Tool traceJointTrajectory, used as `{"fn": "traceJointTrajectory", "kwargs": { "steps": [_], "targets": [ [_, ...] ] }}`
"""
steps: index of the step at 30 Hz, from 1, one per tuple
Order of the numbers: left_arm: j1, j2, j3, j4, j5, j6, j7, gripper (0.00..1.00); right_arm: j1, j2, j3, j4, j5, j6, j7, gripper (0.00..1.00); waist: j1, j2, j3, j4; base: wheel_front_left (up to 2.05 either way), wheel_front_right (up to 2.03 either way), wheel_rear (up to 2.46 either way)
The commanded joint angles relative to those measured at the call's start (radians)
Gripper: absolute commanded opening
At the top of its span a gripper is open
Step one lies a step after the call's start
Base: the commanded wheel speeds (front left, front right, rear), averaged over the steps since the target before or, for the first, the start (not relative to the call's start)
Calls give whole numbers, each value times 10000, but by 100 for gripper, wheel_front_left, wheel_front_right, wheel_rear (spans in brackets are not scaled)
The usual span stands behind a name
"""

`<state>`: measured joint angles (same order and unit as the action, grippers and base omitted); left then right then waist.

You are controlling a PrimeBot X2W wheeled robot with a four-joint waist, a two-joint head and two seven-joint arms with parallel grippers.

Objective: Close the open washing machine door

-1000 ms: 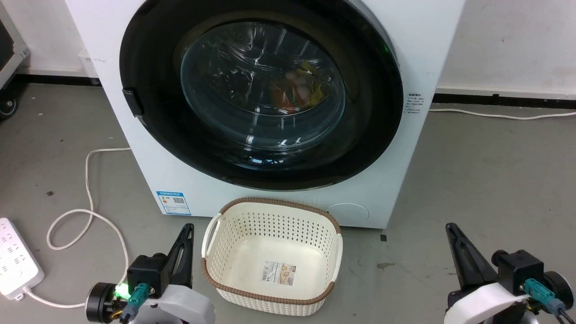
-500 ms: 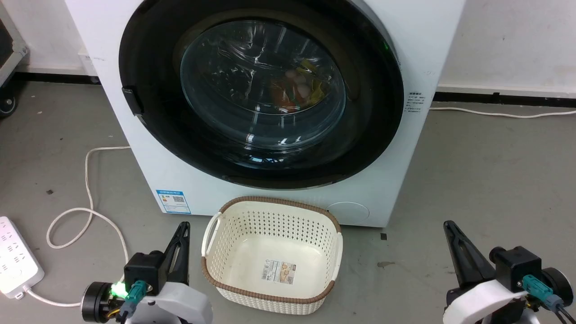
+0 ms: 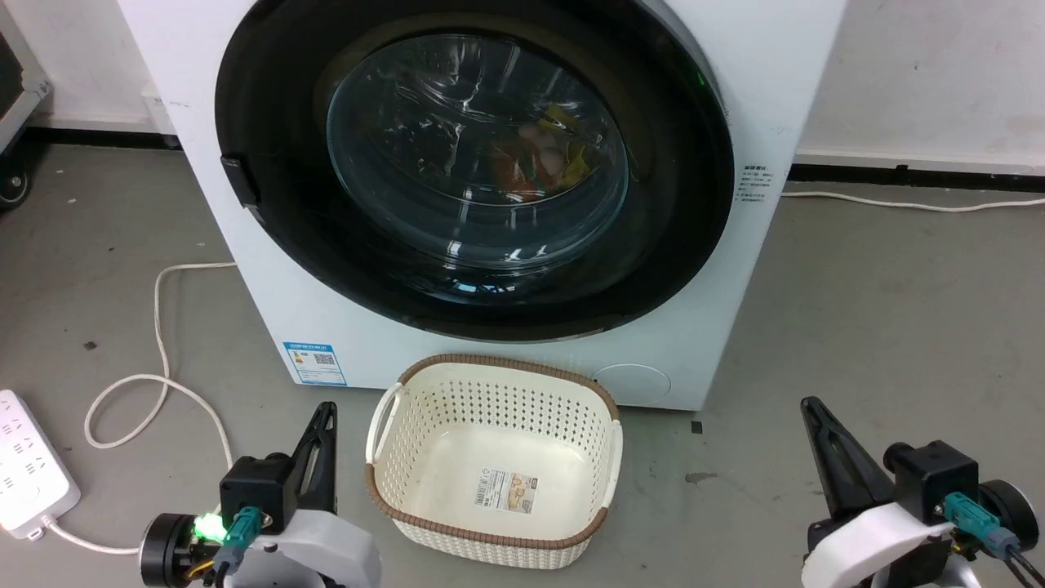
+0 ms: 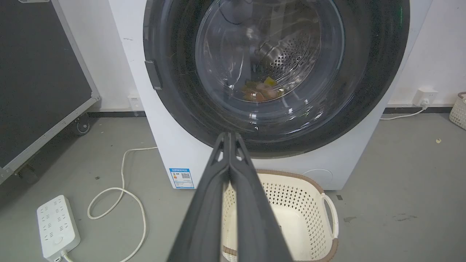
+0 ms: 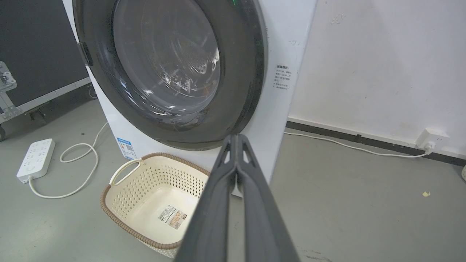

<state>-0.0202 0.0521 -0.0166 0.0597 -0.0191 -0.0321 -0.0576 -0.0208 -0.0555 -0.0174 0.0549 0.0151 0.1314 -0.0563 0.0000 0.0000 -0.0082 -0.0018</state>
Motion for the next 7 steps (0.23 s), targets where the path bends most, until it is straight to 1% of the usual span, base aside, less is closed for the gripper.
{"fn": "traceJointTrajectory", "kwargs": {
  "steps": [1, 7],
  "targets": [
    [114, -12, 47, -108, 81, 74, 62, 0, 164, 42, 36, -116, -78, -6, 47, 0, 1, 0, 5, 1, 0, 0, 0],
    [135, -13, 75, -224, 107, 133, 184, 0, 175, 44, 68, -219, -95, -6, 169, 0, 1, 0, 23, 5, 0, 0, 0]
  ]
}}
